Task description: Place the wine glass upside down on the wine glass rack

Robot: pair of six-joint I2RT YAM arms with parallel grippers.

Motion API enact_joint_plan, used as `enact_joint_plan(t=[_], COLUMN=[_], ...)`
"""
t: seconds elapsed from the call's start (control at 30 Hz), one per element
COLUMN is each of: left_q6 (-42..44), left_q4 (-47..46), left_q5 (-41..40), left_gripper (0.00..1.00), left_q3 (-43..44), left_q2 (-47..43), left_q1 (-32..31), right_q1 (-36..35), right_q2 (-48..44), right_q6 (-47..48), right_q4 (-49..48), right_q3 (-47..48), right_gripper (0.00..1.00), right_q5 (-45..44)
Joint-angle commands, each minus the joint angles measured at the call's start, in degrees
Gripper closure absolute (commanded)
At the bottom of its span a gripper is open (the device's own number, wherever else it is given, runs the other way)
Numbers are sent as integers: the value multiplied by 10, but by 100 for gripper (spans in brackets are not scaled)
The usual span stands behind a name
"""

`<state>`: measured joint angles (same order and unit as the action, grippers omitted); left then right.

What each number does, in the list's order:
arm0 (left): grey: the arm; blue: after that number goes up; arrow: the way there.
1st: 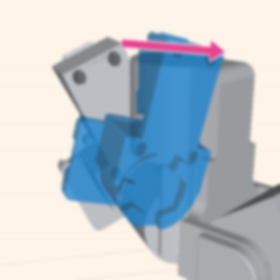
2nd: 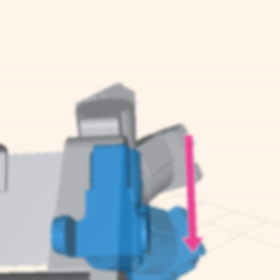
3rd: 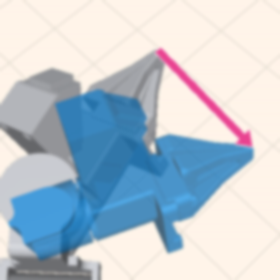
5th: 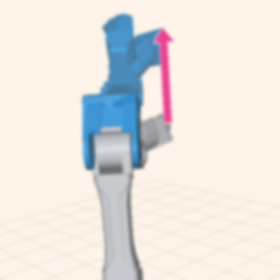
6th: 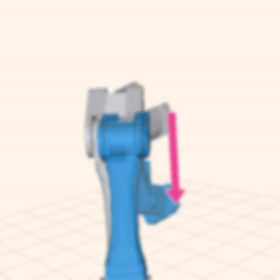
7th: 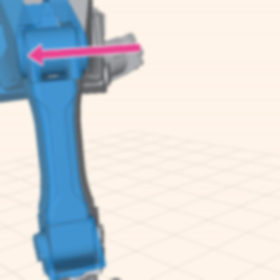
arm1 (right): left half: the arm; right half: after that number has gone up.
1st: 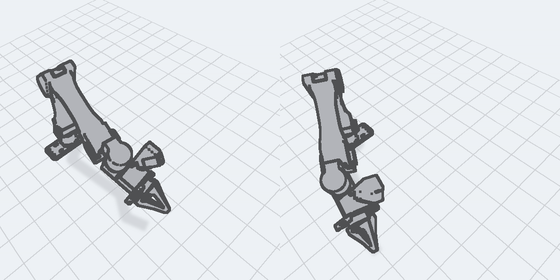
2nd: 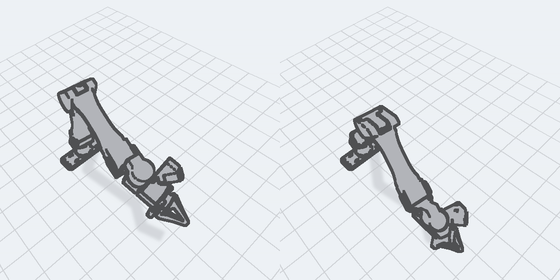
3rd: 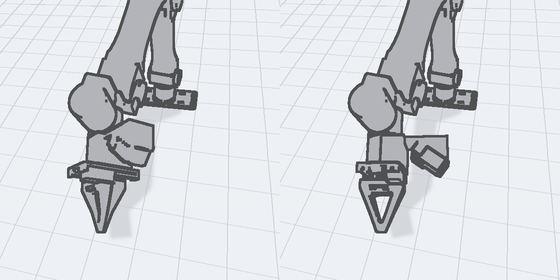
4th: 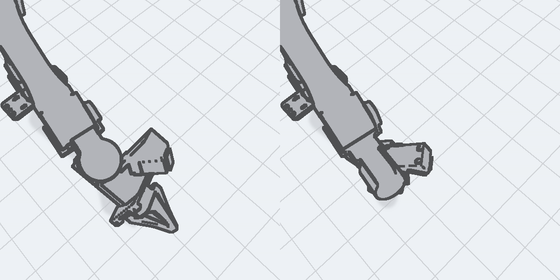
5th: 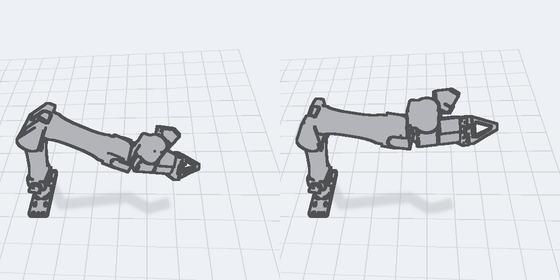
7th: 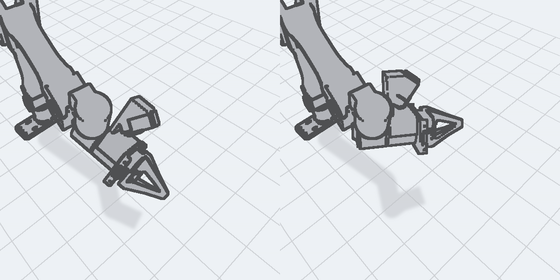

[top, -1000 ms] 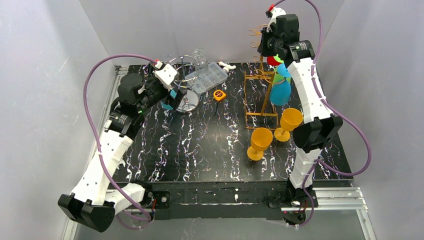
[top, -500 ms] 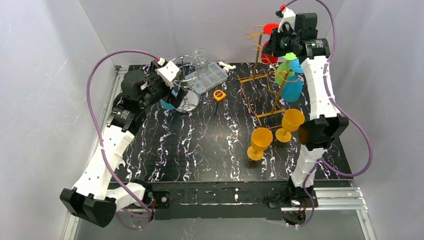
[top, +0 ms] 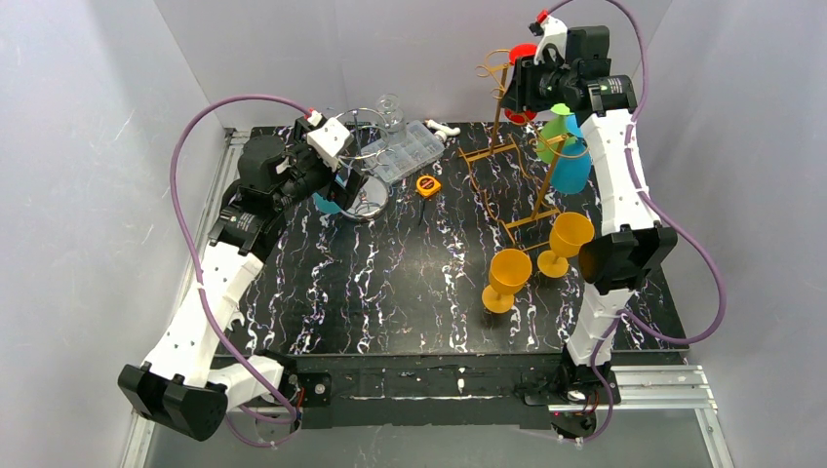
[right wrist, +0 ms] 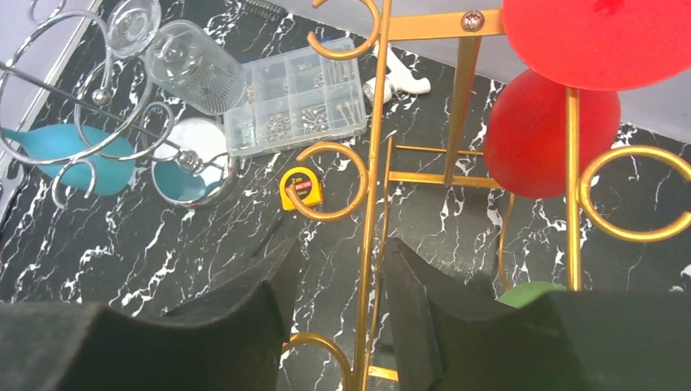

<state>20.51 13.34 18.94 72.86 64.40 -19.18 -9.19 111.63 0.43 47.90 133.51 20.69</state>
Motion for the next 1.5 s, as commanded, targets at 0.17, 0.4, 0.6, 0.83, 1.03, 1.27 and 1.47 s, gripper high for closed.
enact_joint_plan(t=[0.17, 0.4, 0.6, 0.83, 1.03, 1.27, 1.47], left_q6=[-8, -8, -7, -9, -13, -16, -16], left_q4=[-8, -8, -4, -6, -3, 0, 4], left_q5=[4, 5, 8, 13, 15, 15, 12], left_gripper=[2, 2, 2, 2, 2, 2, 2], left_q3=[8, 9, 15, 16, 24, 26, 23], left_q2=[-22, -26, -25, -25, -26, -35, -39], left_q1=[4, 4, 3, 4, 3, 4, 3], right_q1=[-1, -11, -46, -77, -77, -77, -77], right_q2=[-61, -130, -230, -432, -491, -507, -536], right_q6=[-65, -141, -258, -425, -487, -565, -627], right_q4=[-87, -158, -208, -244, -200, -199, -235], right_q3=[-8, -69, -197, -440, -461, -514, -592], right_gripper=[36, 27, 26, 20, 20, 22, 22], right_q5=[-49, -91, -163, -272, -288, -281, -299])
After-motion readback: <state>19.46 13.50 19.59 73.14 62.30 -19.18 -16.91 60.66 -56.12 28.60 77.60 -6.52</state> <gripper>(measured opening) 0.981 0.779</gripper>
